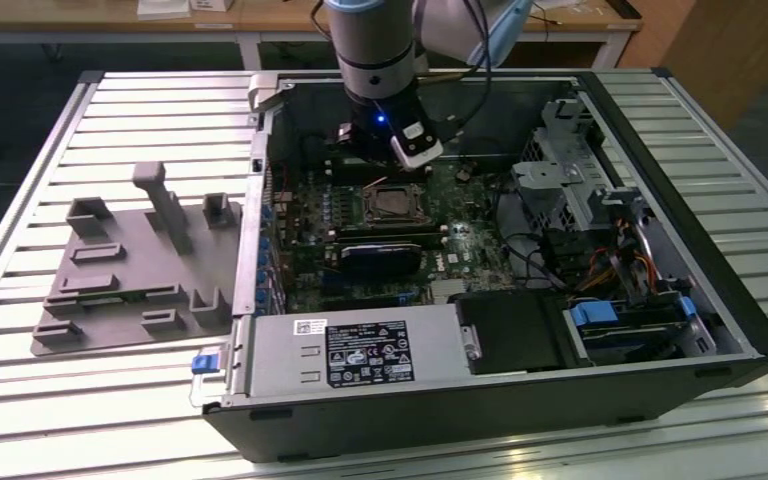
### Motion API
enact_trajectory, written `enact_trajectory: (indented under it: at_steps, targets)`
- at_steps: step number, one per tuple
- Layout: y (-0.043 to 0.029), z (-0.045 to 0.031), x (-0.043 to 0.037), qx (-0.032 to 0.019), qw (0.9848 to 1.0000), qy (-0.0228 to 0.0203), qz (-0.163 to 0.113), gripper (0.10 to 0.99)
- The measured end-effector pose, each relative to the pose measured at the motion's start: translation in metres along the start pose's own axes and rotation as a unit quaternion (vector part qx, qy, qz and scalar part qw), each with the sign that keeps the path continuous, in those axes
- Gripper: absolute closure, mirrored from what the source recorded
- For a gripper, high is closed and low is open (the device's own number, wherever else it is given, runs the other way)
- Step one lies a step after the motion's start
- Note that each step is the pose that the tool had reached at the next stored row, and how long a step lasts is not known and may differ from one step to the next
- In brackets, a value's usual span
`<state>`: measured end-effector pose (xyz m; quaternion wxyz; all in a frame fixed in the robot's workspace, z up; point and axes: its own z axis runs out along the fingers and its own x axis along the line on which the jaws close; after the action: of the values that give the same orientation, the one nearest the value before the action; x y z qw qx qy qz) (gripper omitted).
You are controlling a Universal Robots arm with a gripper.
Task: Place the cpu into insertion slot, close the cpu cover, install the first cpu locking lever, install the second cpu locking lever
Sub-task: 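Install the first cpu locking lever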
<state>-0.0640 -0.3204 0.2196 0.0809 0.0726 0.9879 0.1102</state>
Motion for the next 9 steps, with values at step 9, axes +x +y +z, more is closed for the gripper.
enact_trajectory:
  at_steps: [9]
  targets:
    - [0.0058, 0.0024, 0.0000, 0.0051, 1.0000, -0.0021, 0.006, 0.984]
